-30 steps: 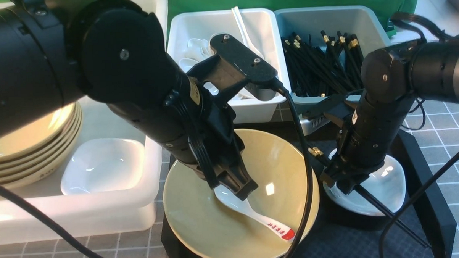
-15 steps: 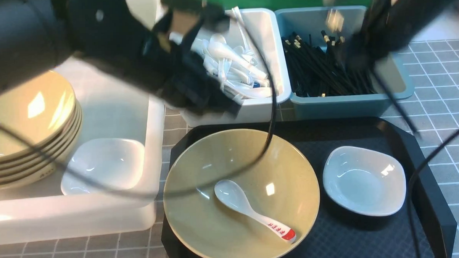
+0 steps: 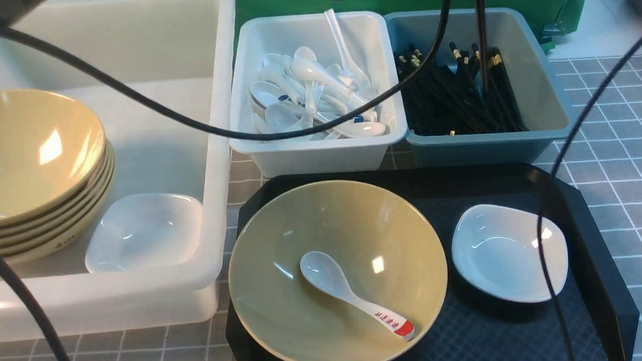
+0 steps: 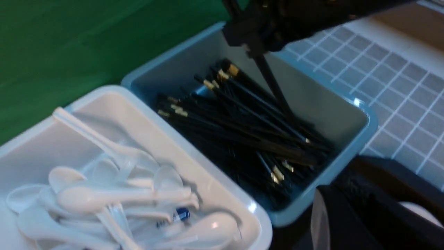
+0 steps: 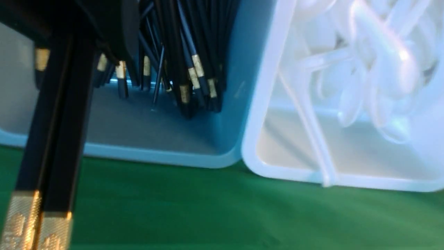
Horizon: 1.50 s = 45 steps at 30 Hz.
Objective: On grey table put chopsticks spoon bowls plates into blue grey white boxes.
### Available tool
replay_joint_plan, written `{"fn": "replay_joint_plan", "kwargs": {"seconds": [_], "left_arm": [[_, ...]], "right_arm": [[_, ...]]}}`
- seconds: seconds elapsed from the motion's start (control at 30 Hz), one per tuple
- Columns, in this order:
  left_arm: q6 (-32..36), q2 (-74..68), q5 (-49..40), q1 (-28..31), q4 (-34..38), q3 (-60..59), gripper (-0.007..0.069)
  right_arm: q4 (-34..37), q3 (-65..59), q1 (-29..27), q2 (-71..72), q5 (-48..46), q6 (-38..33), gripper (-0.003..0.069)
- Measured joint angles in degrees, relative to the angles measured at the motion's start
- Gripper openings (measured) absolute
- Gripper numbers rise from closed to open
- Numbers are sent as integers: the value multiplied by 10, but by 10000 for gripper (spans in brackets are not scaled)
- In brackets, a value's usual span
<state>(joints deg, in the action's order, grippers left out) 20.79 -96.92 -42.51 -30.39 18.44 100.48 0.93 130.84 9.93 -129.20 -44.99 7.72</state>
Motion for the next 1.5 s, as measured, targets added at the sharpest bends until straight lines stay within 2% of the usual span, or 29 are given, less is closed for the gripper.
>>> {"fn": "replay_joint_plan", "kwargs": {"seconds": [0.07, 0.13, 0.17, 0.2, 0.27, 0.3, 0.4, 0.5, 0.63, 0.87, 1.0, 1.2, 1.27, 1.43, 1.5], "left_arm": [[0, -1, -27, 0, -13, 0, -11], [0, -1, -69, 0, -30, 0, -11], [0, -1, -69, 0, -31, 0, -11], [-1, 2, -98, 0, -47, 0, -11], [-2, 6, -113, 0, -56, 0, -11], [-4, 18, -134, 0, -73, -2, -11], [-17, 65, -172, 1, -112, -27, -11], [-34, 136, -192, 10, -141, -79, -11], [-55, 232, -199, 24, -151, -174, -11], [-78, 363, -194, 27, -150, -341, -11], [-93, 398, -194, 27, -150, -395, -11], [-98, 429, -200, 27, -150, -428, -11], [-100, 444, -196, 27, -150, -440, -11], [-101, 453, -181, 27, -141, -453, -11], [-101, 453, -177, 27, -136, -453, -11]], "right_arm": [[1, 9, -4, -24, -1, 0, 211], [1, 14, -9, -48, -14, 0, 314], [1, 14, -10, -50, -16, 0, 323], [2, 14, -12, -55, -42, 0, 393], [2, 14, -13, -55, -63, 0, 432], [3, 19, -14, -51, -104, -10, 482], [21, 32, -14, -29, -190, -73, 529], [48, 37, -10, 15, -251, -143, 539], [68, 23, 14, 87, -263, -192, 539], [80, -103, 121, 221, -267, -273, 539], [82, -218, 183, 271, -268, -272, 539], [80, -340, 244, 287, -266, -253, 539], [66, -390, 289, 281, -263, -251, 539], [34, -421, 351, 243, -259, -233, 539], [31, -421, 358, 229, -258, -228, 539]]}}
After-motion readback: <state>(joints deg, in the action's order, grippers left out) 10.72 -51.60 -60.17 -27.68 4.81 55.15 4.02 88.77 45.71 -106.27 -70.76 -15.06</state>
